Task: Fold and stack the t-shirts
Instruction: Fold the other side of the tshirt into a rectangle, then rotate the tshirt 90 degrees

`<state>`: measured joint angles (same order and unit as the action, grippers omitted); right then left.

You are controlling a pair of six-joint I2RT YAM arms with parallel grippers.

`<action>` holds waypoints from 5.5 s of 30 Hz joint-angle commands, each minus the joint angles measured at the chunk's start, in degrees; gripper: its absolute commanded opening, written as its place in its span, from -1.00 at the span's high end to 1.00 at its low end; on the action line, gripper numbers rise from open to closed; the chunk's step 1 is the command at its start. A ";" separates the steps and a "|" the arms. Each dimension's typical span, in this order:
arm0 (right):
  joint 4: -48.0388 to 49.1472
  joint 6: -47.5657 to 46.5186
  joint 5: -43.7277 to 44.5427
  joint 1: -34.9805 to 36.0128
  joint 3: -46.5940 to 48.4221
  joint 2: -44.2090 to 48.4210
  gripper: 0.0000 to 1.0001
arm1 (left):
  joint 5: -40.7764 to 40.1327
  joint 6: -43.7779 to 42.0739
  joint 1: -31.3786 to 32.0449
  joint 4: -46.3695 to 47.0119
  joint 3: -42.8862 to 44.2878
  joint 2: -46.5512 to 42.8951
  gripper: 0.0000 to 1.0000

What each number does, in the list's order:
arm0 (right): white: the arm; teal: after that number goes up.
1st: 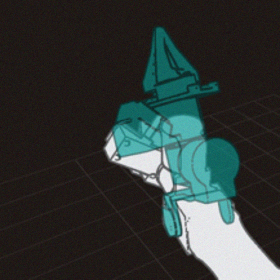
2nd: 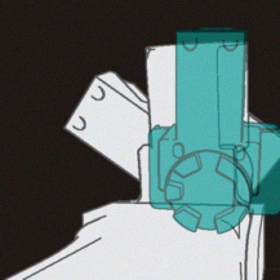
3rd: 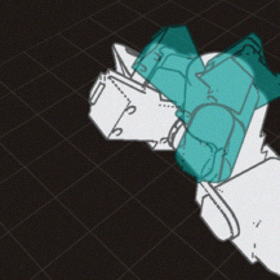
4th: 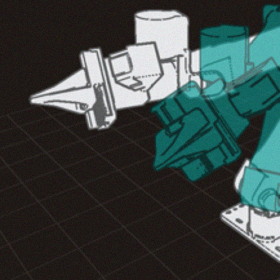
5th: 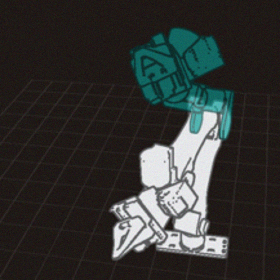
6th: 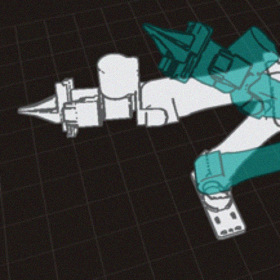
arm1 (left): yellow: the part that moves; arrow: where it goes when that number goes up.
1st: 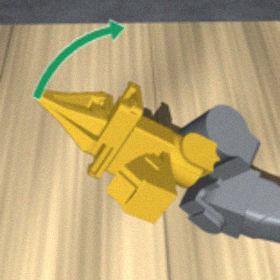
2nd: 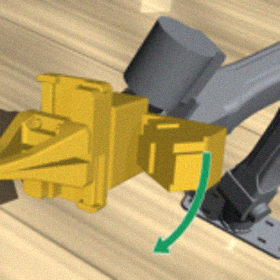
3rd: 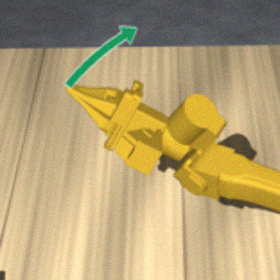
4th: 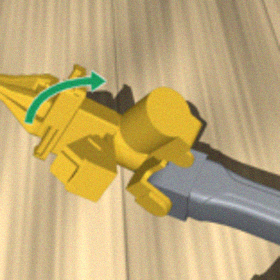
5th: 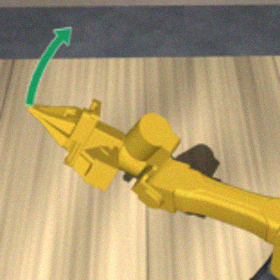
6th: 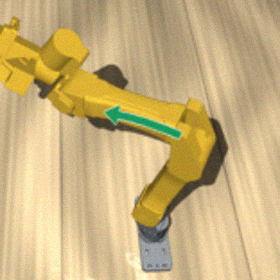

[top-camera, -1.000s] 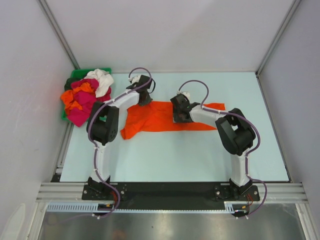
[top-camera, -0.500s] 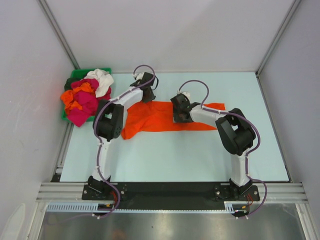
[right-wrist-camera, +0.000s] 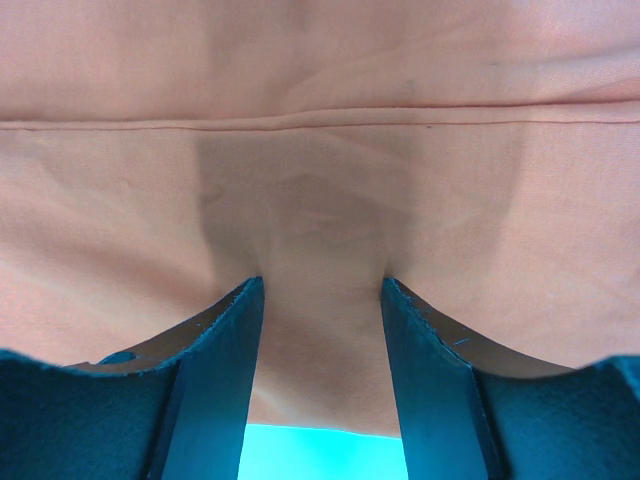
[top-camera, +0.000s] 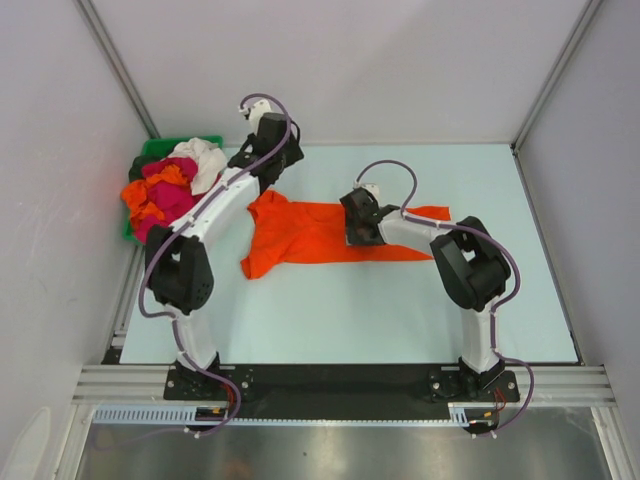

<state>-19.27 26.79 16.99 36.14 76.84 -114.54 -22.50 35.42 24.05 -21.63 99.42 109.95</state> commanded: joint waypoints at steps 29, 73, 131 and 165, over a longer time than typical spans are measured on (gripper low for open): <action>-2.44 4.32 -3.37 -4.32 8.15 -8.07 -0.12 | 6.50 5.45 -0.94 -0.08 -21.73 3.51 0.03; -7.36 9.33 0.24 -29.19 -6.52 5.47 -0.16 | 9.49 4.04 -6.04 -2.81 -19.88 8.00 0.02; -12.63 8.19 6.39 -26.74 -6.44 5.39 -0.16 | 4.66 3.78 1.26 -5.18 -22.34 0.00 -0.26; -14.31 8.63 5.07 -23.84 -11.89 6.08 0.16 | 6.94 6.15 1.08 -13.09 -20.49 6.33 1.00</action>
<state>-28.16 35.44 22.72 11.40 68.20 -107.13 -16.45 40.99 25.36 -30.83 78.65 114.08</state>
